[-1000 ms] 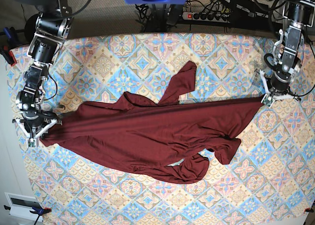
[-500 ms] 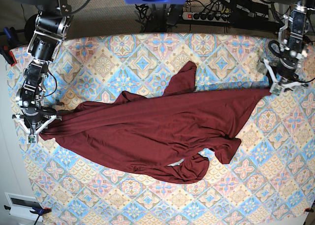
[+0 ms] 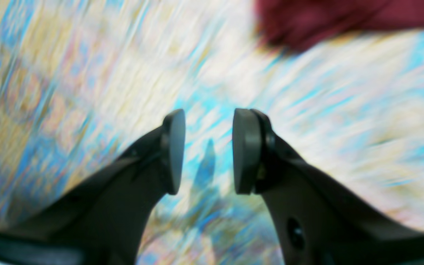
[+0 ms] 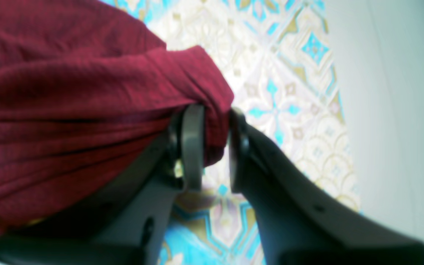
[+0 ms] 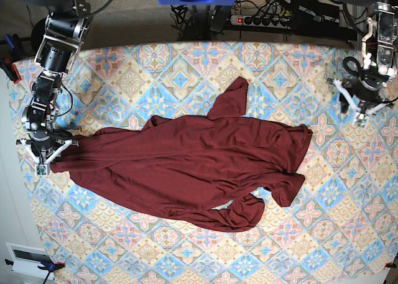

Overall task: Layout the t-shirt on the table in an organized manner, then fold the t-shirt properly
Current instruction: 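Release and reach the left gripper to the sleeve near the collar, then pull the sleeve with the left gripper outward, straightening it, then grasp the shirt side with both grippers and pull it taut, then grasp the shirt hem with the left gripper and drag it outward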

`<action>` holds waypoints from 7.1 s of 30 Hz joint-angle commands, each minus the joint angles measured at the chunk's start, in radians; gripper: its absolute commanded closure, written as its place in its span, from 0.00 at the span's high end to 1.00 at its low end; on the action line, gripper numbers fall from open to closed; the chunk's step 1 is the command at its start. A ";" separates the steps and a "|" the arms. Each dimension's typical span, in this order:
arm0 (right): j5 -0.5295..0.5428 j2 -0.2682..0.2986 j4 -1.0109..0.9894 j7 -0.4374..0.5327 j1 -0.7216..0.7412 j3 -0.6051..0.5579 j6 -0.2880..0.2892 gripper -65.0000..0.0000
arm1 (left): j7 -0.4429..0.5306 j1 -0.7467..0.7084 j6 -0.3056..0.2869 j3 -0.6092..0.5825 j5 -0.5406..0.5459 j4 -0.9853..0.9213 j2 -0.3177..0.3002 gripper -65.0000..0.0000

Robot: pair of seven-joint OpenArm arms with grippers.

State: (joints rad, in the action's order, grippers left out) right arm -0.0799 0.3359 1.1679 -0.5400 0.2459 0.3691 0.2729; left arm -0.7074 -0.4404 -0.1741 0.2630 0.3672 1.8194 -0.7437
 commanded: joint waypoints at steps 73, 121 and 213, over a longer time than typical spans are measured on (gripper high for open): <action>-0.117 0.047 0.106 -0.010 -0.050 0.011 -0.008 0.17 | -0.149 0.071 -0.367 -0.322 -0.053 0.059 -0.337 0.00; -0.114 -0.085 0.499 -0.050 -0.385 -0.198 0.096 0.17 | -0.151 0.354 -0.362 -0.221 -0.055 -0.103 0.046 0.40; -0.117 -0.080 0.611 -0.272 -0.618 -0.175 0.099 0.17 | 0.206 0.625 -0.359 -0.040 -0.096 -0.527 0.137 0.42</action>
State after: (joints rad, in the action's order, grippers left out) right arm -0.1970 0.2504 1.7737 -0.8001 -0.3698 0.1940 0.3649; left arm -0.4961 0.1764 -0.5545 0.2089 0.2729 1.2846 -0.5655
